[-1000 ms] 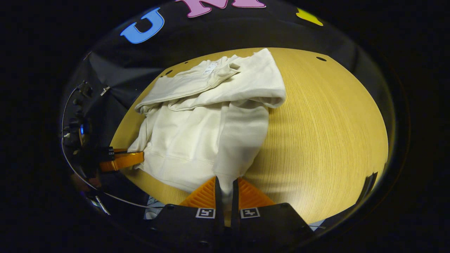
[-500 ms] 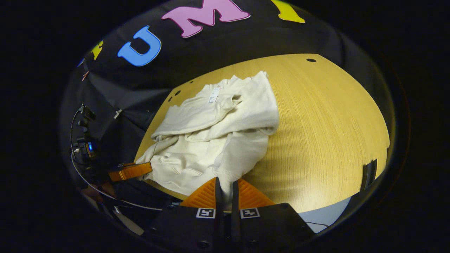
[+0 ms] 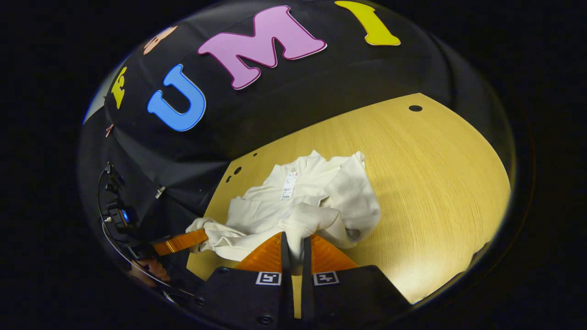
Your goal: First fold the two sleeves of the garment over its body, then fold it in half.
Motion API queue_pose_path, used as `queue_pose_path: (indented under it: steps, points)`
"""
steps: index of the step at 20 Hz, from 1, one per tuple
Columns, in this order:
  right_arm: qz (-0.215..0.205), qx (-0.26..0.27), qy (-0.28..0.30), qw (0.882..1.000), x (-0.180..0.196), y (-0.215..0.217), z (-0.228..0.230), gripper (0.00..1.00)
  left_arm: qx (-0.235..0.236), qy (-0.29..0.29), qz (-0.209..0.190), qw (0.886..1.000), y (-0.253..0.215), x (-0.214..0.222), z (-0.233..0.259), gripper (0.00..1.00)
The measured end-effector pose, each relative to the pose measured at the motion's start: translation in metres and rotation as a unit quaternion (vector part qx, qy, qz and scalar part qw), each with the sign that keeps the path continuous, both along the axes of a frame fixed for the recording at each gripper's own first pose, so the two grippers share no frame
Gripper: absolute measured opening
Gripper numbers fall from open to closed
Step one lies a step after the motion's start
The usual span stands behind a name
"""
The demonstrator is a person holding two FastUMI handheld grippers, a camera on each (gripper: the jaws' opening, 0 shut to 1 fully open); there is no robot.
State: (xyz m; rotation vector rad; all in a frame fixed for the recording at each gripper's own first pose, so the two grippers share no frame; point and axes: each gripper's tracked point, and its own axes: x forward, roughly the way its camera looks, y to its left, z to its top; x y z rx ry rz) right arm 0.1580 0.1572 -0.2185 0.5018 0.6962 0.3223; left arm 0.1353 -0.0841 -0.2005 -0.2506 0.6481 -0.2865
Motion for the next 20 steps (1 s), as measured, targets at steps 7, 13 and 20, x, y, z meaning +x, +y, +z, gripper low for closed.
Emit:
queue_pose_path:
  steps: [7,13,20]
  points:
    - [-0.038,-0.007,0.021,0.999,0.079,-0.004,-0.034,0.1,0.007,0.015,0.041,0.999,-0.004,0.079,-0.027,0.06]
    - [-0.048,-0.029,0.055,0.997,0.114,-0.005,-0.075,0.1,0.036,0.05,0.046,0.997,-0.011,0.122,-0.064,0.06]
    - [-0.047,-0.057,0.082,0.994,0.126,-0.006,-0.108,0.1,0.064,0.089,0.043,0.993,-0.015,0.138,-0.098,0.06]
